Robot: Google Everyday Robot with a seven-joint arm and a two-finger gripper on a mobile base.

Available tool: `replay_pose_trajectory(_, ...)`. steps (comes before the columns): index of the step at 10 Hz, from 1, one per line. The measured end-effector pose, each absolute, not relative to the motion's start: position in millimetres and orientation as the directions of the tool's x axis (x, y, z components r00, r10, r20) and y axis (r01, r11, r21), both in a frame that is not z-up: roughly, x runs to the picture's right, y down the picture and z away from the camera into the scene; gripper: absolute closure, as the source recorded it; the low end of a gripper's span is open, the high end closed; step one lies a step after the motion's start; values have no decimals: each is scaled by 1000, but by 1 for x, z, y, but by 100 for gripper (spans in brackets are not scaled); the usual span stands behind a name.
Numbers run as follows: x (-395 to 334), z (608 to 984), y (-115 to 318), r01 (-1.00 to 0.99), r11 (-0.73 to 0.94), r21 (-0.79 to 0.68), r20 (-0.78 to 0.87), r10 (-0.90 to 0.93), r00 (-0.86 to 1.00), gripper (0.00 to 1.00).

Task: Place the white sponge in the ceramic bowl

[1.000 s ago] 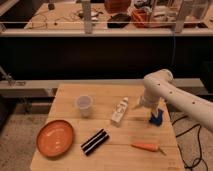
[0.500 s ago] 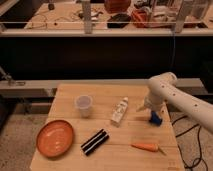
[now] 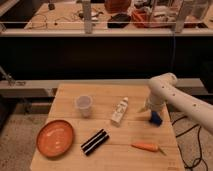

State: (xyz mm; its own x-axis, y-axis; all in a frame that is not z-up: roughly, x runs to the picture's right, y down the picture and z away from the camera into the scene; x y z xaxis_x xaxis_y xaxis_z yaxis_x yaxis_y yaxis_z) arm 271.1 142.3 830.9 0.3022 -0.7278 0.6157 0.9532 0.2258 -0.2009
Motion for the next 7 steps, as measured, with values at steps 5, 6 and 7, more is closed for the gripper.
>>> replay_pose_trajectory(5,298,835,144,938,289,-192,593,-728,346,20)
replay_pose_trajectory(6,310,836,146,933,310,-184,586,-728,357,20)
replay_pose_trajectory(7,324,838,150,929,327,-175,582,-726,366,20)
